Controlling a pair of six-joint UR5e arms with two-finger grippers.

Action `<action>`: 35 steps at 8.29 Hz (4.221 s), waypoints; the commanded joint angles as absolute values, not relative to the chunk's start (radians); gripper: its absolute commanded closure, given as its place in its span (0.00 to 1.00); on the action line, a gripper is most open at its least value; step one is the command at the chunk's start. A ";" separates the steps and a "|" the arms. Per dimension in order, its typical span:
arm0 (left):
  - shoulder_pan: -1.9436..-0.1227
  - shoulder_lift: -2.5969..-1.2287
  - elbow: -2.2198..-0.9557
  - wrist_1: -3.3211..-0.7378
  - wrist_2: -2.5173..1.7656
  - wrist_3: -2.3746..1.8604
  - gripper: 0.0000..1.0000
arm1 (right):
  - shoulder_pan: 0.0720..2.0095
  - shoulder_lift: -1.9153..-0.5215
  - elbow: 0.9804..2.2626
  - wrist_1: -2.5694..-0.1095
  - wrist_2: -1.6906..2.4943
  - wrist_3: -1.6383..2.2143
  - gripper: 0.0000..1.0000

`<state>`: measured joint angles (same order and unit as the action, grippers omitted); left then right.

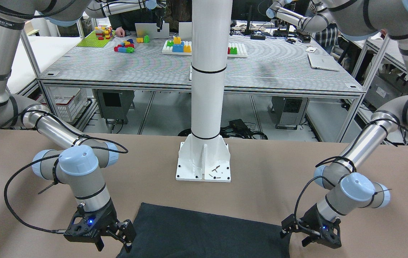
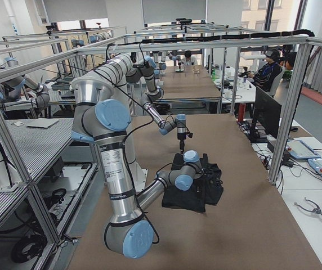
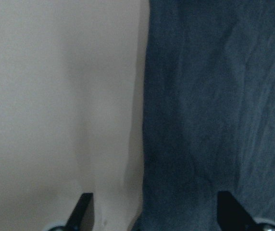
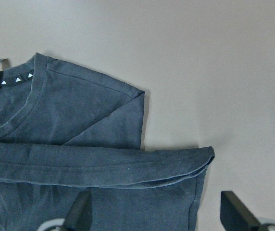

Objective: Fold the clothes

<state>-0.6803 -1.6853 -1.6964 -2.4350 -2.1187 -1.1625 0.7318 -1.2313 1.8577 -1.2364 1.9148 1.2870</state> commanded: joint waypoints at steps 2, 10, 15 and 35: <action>-0.635 -1.680 -1.694 -2.441 -2.094 -1.161 0.46 | 0.732 -1.230 1.856 -1.236 1.914 1.285 0.06; -0.603 -1.672 -1.707 -2.448 -2.056 -1.169 0.99 | 0.732 -1.230 1.858 -1.236 1.914 1.285 0.06; -0.685 -1.689 -1.709 -2.435 -2.052 -1.160 1.00 | 0.732 -1.230 1.852 -1.236 1.914 1.284 0.06; -1.063 -2.500 -0.935 -2.313 -2.177 -1.012 0.05 | 0.724 -0.941 1.547 -1.253 1.910 1.176 0.06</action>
